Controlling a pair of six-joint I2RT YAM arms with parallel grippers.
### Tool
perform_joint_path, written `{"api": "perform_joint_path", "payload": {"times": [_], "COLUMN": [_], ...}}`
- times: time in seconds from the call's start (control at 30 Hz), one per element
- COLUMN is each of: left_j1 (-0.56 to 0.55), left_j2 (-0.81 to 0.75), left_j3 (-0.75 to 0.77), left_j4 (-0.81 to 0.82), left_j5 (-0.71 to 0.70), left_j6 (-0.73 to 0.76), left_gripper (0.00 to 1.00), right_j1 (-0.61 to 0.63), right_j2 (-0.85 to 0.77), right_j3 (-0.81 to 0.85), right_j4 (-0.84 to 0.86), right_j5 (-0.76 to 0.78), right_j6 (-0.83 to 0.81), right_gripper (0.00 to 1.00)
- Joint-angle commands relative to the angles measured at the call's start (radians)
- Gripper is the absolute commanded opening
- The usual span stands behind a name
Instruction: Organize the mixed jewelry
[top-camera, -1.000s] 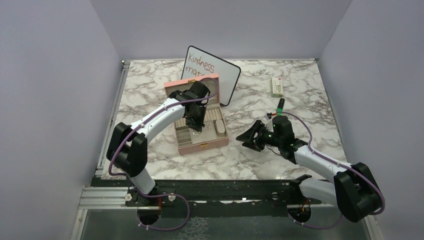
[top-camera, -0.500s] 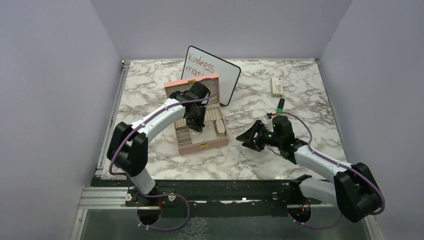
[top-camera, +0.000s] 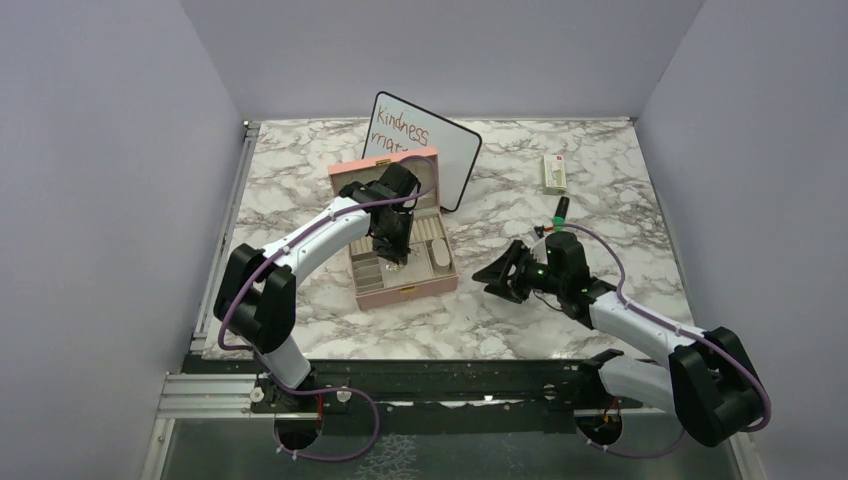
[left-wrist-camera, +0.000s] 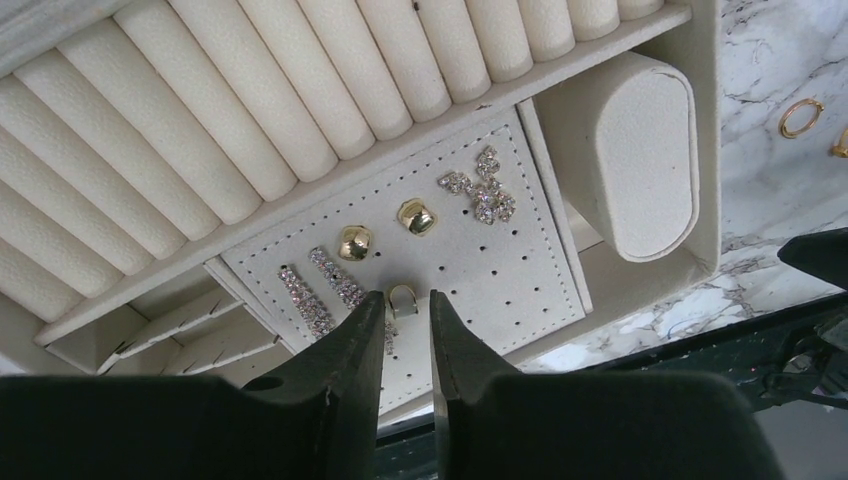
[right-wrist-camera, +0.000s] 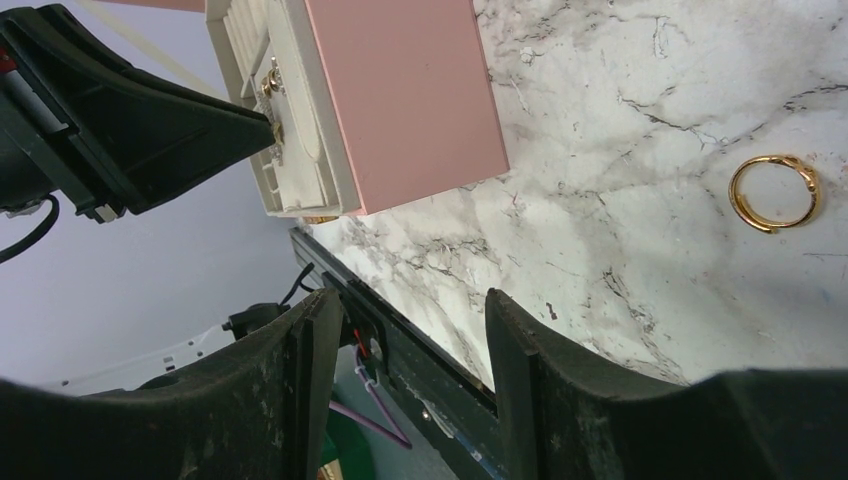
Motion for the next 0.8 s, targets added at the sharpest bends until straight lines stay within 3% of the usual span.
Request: {"api": "perform_joint_path", "payload": {"times": [0.0, 0.4, 0.57, 0.77], "left_j1": [-0.004, -0.004, -0.004, -0.004], "left_j2": [-0.043, -0.165, -0.281, -0.474], "left_j3": [0.002, -0.011, -0.043, -0.179], "left_j4": [0.004, 0.022, 0.138, 0.382], "left_j5": [0.016, 0.039, 0.065, 0.063], "left_j6": [-0.021, -0.075, -0.066, -0.085], "left_gripper": [0.25, 0.37, 0.44, 0.63], "right_j1": [-0.004, -0.005, -0.005, -0.006], "right_j2": [-0.025, -0.031, -0.044, -0.045], "right_j3": [-0.004, 0.088, 0.173, 0.275], "right_j4": [-0.018, -0.125, -0.304, -0.508], "right_j5": [0.026, 0.130, 0.356, 0.738], "right_j6": [-0.005, -0.094, -0.217, -0.321], "right_gripper": [0.59, 0.59, 0.59, 0.60]}}
